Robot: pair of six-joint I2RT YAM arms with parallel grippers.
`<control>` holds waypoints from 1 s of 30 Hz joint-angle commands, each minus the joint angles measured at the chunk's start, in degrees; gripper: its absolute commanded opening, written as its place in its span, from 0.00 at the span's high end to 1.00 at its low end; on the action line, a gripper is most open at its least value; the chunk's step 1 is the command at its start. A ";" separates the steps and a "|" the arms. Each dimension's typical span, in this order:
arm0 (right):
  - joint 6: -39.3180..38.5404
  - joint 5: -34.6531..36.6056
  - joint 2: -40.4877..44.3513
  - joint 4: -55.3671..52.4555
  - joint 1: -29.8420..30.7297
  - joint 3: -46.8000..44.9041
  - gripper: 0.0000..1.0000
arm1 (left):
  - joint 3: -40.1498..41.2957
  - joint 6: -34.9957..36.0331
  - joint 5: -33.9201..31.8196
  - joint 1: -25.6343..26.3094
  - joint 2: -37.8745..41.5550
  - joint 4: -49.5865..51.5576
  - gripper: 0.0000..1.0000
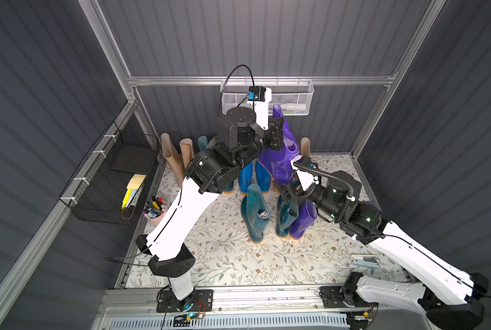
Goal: Match and arrange rain boots in pairs
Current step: Place the rain boot at the center of the board.
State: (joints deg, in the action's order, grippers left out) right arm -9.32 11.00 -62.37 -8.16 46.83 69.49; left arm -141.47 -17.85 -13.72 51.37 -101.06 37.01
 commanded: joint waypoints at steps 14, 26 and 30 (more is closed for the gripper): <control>7.08 -5.59 -4.09 17.89 -7.92 3.52 0.10 | 2.16 -1.77 2.99 0.30 4.38 -11.18 1.00; 11.28 -16.37 -2.70 13.96 -10.47 5.74 0.91 | 5.14 -0.96 1.27 0.26 6.04 -12.72 0.90; 12.23 -15.54 -0.98 14.14 -11.10 5.57 0.96 | 6.15 -0.57 0.73 0.30 6.40 -13.38 0.54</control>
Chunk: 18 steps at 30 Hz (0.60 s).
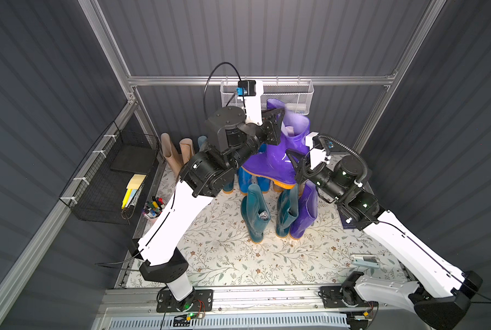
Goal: Match and arrange rain boots in pairs
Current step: Place the rain boot at the center of the board.
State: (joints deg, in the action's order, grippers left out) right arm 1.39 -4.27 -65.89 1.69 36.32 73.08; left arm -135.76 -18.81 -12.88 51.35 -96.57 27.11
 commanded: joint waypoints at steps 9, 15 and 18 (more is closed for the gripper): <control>1.61 7.15 7.04 3.96 -4.07 1.32 1.00 | 5.92 2.30 -2.58 0.33 5.78 -2.68 0.38; 0.15 15.05 10.21 1.46 -8.45 1.56 1.00 | 10.71 3.35 -3.52 0.32 8.50 0.20 0.36; 0.19 17.59 11.25 -0.54 -11.54 1.58 1.00 | 11.03 3.94 -3.48 0.30 8.16 2.50 0.36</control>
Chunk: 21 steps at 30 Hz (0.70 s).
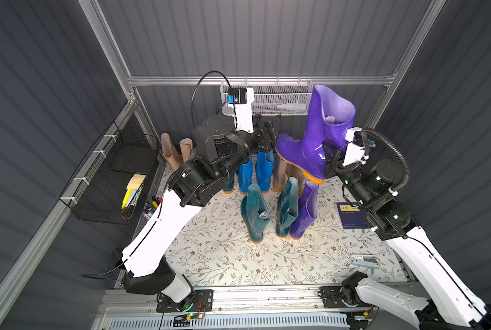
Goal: Match and arrange rain boots in pairs
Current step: Place the rain boot at the center of the board.
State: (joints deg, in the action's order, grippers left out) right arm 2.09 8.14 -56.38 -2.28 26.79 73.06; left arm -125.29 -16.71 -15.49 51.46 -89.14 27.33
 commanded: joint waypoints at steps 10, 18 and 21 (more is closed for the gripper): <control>0.55 9.00 2.29 -1.05 -12.37 -0.80 1.00 | -1.16 6.85 5.37 0.22 -3.00 9.32 0.40; 4.05 6.05 0.55 -0.61 -19.78 -3.92 1.00 | 9.24 9.22 8.32 0.21 0.47 4.72 0.34; 4.98 4.64 -1.14 1.91 -21.71 -5.99 1.00 | 15.77 9.93 8.91 0.22 3.28 1.06 0.31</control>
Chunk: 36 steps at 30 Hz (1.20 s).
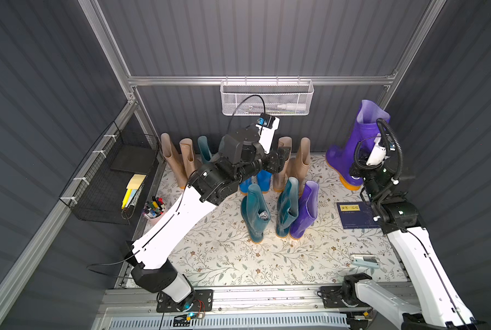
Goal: Match and arrange rain boots in pairs
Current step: Place the rain boot at the center of the board.
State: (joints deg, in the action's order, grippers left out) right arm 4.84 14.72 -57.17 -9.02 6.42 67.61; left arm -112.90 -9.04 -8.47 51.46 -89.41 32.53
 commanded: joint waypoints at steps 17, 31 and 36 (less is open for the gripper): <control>3.63 -3.34 -21.69 35.66 -2.10 -10.83 1.00 | 15.34 -2.23 2.30 0.19 6.62 -10.44 0.25; 8.34 -5.68 -40.38 52.05 -2.02 -9.72 1.00 | 16.61 -3.97 0.94 0.21 7.78 -10.97 0.25; 9.91 -5.44 -43.64 53.65 -0.81 -9.69 1.00 | 17.61 -3.52 -0.21 0.21 8.85 -10.85 0.24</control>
State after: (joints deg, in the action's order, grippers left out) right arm 12.71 9.37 -100.27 36.64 4.49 55.72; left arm -96.01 -12.29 -7.55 51.46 -82.81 22.74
